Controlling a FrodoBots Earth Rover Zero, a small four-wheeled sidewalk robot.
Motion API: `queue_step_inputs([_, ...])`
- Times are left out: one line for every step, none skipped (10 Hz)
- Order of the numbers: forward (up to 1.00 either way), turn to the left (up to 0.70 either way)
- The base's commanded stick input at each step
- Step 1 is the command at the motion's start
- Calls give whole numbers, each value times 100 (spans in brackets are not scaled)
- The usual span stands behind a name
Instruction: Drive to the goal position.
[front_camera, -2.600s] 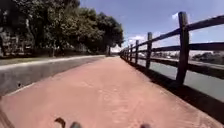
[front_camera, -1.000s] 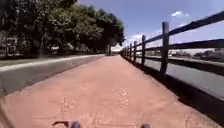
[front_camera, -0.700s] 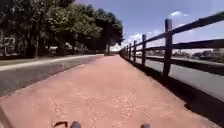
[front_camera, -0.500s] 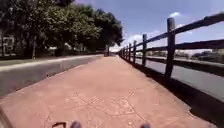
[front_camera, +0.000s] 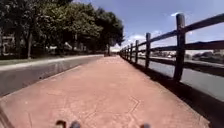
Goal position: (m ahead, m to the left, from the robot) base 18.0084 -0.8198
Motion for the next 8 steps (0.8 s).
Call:
queue_step_inputs([70, -34])
queue_step_inputs([70, -35])
queue_step_inputs([70, -35])
queue_step_inputs([70, -7])
queue_step_inputs([70, 0])
queue_step_inputs([70, 0])
queue_step_inputs([70, 0])
queue_step_inputs([70, 0])
